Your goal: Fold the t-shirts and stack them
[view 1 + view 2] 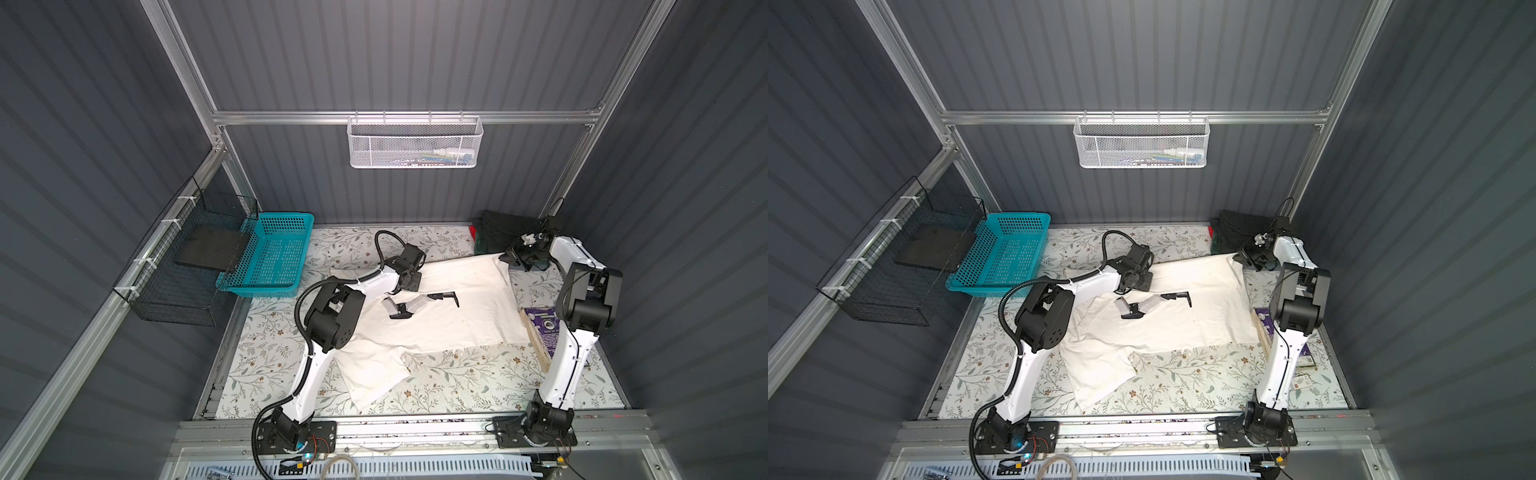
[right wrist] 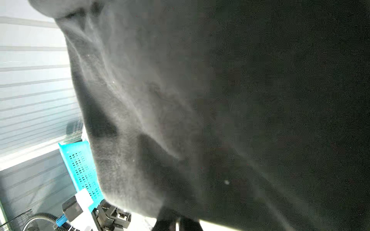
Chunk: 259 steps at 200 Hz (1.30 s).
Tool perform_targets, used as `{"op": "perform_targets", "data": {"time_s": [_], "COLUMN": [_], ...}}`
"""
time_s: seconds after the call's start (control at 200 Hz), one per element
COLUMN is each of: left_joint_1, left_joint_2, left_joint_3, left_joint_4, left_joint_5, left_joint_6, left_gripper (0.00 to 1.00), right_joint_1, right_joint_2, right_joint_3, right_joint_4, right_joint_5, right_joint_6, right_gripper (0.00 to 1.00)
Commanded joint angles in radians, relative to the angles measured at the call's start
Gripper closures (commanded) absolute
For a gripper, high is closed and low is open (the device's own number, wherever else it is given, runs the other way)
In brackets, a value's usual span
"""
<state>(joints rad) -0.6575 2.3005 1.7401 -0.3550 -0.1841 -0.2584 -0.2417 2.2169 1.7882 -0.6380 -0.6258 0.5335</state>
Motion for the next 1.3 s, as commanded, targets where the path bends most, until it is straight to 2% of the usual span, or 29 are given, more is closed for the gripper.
{"op": "perform_targets", "data": {"time_s": [0.0,0.175,0.24,0.455,0.485,0.635,0.93,1.01,1.191,1.291], "left_joint_1": [0.038,0.038,0.038,0.038,0.038,0.038,0.038,0.038,0.040,0.043], "left_joint_2": [0.111,0.108,0.107,0.106,0.106,0.102,0.121,0.138,0.196,0.204], "left_joint_3": [-0.045,-0.044,-0.046,-0.052,-0.053,-0.057,-0.036,-0.030,0.013,0.013], "left_joint_4": [-0.203,-0.202,-0.201,-0.202,-0.201,-0.200,-0.215,-0.220,-0.273,-0.282], "left_joint_5": [-0.034,-0.030,-0.030,-0.032,-0.031,-0.031,-0.031,-0.024,-0.054,-0.071], "left_joint_6": [-0.024,-0.023,-0.022,-0.020,-0.021,-0.020,-0.018,-0.021,-0.037,-0.056], "left_gripper": [0.69,0.69,0.69,0.69,0.69,0.70,0.71,0.76,0.77,0.78], "right_joint_1": [-0.025,-0.024,-0.024,-0.022,-0.022,-0.022,-0.041,-0.054,-0.083,-0.106], "right_joint_2": [0.012,0.017,0.020,0.034,0.036,0.049,0.031,0.034,0.044,0.052], "right_joint_3": [0.025,0.012,0.016,0.027,0.028,0.025,0.038,0.066,0.144,0.166], "right_joint_4": [0.015,0.028,0.030,0.038,0.039,0.057,0.066,0.054,-0.018,-0.033], "right_joint_5": [0.002,0.005,-0.003,-0.002,-0.002,-0.023,-0.041,-0.054,-0.052,-0.095], "right_joint_6": [-0.011,-0.007,-0.009,-0.003,-0.002,0.012,0.046,0.053,0.025,0.030], "right_gripper": [0.97,0.94,0.85,0.82,0.83,1.00,1.00,1.00,1.00,1.00]}}
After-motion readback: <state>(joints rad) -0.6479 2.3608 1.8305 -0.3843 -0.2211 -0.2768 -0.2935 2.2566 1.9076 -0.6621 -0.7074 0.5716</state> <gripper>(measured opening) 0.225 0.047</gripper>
